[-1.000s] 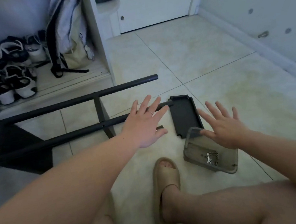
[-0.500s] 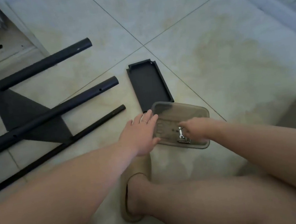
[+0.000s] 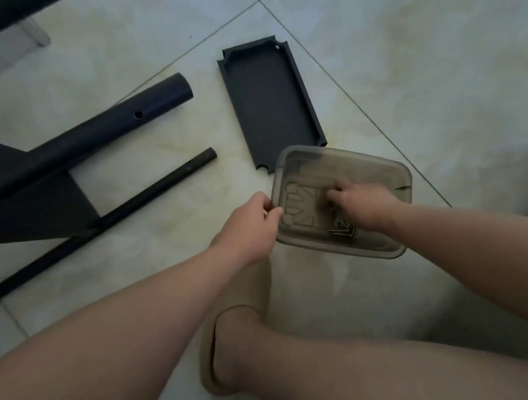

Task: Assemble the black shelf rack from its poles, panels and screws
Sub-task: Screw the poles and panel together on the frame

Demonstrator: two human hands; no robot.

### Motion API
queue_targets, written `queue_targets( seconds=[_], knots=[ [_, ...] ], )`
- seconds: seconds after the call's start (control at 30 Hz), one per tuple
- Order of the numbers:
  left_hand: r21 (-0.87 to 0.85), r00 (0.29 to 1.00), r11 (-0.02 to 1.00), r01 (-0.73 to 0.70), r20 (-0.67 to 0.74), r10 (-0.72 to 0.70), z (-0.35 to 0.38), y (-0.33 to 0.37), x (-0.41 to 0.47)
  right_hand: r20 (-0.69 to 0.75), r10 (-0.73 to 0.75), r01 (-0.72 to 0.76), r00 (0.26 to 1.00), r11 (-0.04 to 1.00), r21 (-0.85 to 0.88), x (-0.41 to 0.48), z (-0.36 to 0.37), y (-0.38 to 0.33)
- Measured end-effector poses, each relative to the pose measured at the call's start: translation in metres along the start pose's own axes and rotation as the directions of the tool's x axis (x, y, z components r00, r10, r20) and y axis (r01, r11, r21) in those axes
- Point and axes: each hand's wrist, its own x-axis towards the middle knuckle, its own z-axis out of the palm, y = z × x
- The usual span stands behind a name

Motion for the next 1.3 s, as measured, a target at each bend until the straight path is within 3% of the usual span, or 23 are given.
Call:
queue_targets(
  seconds=[0.2,0.33,0.47,0.63,0.87,1.0,1.17,1.3],
  knots=[
    [-0.101,0.999,0.994,0.032,0.045,-0.027,-0.005,0.002,0.002,0.032,-0.039,0.043,0.999,0.992,-0.122,0.012,-0.003,-0.005],
    [-0.123,0.991,0.986,0.108,0.094,-0.096,-0.012,0.009,-0.005,0.026,-0.003,0.005,1.000,0.997,-0.078,0.008,-0.017,-0.010],
    [0.021,0.987,0.996,0.084,0.136,-0.086,-0.033,0.016,-0.026,-0.024,0.002,0.000,1.000,0.998,0.062,-0.011,-0.052,-0.017],
    [0.267,0.992,0.963,0.028,0.110,-0.059,-0.086,0.021,-0.073,-0.197,0.046,-0.001,0.979,0.974,0.226,-0.056,-0.112,-0.038],
    [0.358,1.000,0.934,0.003,-0.029,0.008,-0.163,0.010,-0.166,-0.398,0.062,0.100,0.915,0.922,0.374,-0.128,-0.187,-0.101],
    [0.254,0.992,0.967,-0.017,-0.114,0.048,-0.204,-0.015,-0.215,-0.479,0.034,0.194,0.877,0.887,0.418,-0.156,-0.229,-0.162],
    [-0.074,0.963,0.996,-0.051,-0.269,0.029,-0.250,-0.056,-0.255,-0.532,0.028,0.305,0.846,0.793,0.527,-0.169,-0.271,-0.239],
    [-0.134,0.873,0.990,-0.042,-0.487,-0.029,-0.284,-0.092,-0.264,-0.497,-0.020,0.329,0.867,0.773,0.543,-0.161,-0.293,-0.289]
  ],
)
